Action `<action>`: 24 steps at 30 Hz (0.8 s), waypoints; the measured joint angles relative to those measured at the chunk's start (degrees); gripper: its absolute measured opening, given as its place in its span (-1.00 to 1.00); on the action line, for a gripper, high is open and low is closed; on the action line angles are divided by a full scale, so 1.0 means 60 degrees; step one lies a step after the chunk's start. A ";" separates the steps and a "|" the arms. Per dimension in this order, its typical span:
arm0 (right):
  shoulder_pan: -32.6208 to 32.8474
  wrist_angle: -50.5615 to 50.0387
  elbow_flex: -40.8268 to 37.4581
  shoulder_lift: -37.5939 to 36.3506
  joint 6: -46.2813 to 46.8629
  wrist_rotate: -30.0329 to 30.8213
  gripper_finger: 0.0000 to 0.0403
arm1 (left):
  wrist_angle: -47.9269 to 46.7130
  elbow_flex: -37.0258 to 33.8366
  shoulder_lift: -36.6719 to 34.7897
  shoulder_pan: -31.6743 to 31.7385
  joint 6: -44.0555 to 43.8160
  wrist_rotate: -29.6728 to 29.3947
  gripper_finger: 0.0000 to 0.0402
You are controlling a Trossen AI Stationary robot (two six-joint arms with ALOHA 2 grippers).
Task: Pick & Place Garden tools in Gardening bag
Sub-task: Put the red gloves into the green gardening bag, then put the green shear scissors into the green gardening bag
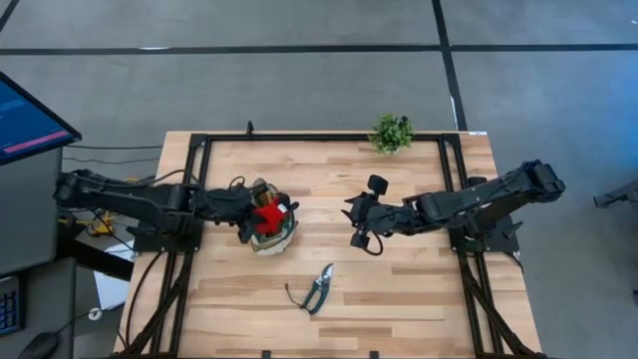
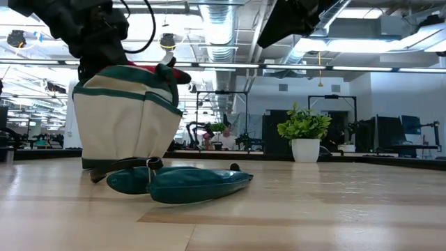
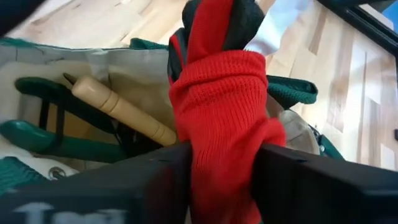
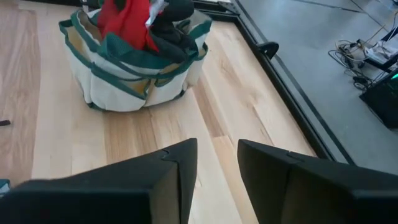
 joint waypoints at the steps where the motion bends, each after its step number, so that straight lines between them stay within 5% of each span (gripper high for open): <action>1: -0.0002 0.0001 0.0000 0.0000 0.0000 0.0000 -0.47 | -0.0003 0.0000 -0.0009 0.0000 0.0112 -0.0002 -0.35; 11: -0.0004 0.0057 0.0000 0.0000 0.0000 0.0000 -0.47 | 0.0085 0.0290 -0.0228 0.0000 0.1235 -0.0024 0.06; 16: -0.0004 0.0415 0.0000 0.0000 -0.0007 -0.0146 -0.47 | 0.0119 0.0626 -0.0360 0.0000 0.1763 -0.0312 0.08; 24: 0.0000 0.1748 0.0005 0.0303 -0.0663 -0.2326 -0.47 | 0.0098 0.0692 -0.0642 0.0000 0.2484 -0.0676 -0.16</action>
